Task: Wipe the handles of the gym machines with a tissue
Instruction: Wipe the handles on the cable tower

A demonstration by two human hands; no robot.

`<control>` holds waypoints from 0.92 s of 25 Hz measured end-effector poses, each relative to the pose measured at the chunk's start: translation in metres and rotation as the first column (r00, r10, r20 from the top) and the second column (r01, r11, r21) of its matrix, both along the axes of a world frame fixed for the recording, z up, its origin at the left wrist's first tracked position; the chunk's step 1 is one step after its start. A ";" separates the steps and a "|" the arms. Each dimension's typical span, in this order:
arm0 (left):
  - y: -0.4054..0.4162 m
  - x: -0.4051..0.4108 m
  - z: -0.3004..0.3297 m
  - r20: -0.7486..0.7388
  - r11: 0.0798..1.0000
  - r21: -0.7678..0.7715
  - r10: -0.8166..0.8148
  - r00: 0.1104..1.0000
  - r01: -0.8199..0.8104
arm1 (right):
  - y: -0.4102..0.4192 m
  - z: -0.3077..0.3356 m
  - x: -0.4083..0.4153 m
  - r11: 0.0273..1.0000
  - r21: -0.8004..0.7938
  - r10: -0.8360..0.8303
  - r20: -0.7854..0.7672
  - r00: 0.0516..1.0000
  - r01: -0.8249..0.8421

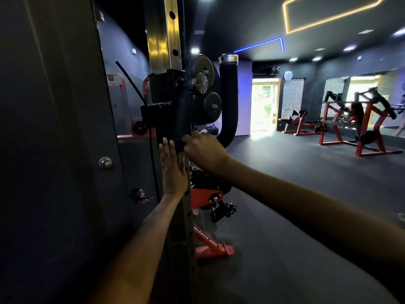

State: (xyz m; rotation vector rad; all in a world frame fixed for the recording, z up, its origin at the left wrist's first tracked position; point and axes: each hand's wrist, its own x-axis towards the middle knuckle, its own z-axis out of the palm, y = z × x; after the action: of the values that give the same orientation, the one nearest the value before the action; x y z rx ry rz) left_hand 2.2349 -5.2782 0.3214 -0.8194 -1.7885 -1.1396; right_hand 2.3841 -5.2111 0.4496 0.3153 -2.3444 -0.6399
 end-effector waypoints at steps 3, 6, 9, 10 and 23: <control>0.000 -0.002 -0.001 0.009 1.000 0.019 0.000 1.000 0.000 | 0.038 -0.009 0.031 0.959 0.166 0.266 -0.236 0.935 -0.231; 0.001 0.002 0.000 0.008 1.000 0.030 0.004 1.000 -0.004 | 0.045 -0.013 0.040 0.947 0.146 0.316 -0.251 0.915 -0.287; -0.001 0.004 0.001 0.009 1.000 -0.002 0.020 1.000 -0.020 | 0.013 -0.001 0.006 0.972 -0.025 0.231 -0.123 0.965 -0.236; -0.002 0.003 0.001 -0.004 0.999 -0.021 0.032 0.999 -0.033 | 0.005 0.002 -0.003 0.988 -0.049 0.147 -0.031 0.989 -0.148; 0.000 0.009 0.046 -0.001 0.999 0.035 -0.012 1.000 0.012 | 0.111 0.044 0.064 0.804 -0.290 0.195 -0.695 0.692 -0.518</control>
State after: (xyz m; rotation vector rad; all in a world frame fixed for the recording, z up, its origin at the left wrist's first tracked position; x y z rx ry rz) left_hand 2.2441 -5.2779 0.3671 -0.8106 -1.7600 -1.1746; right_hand 2.4484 -5.1005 0.4937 0.2790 -1.6145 0.0557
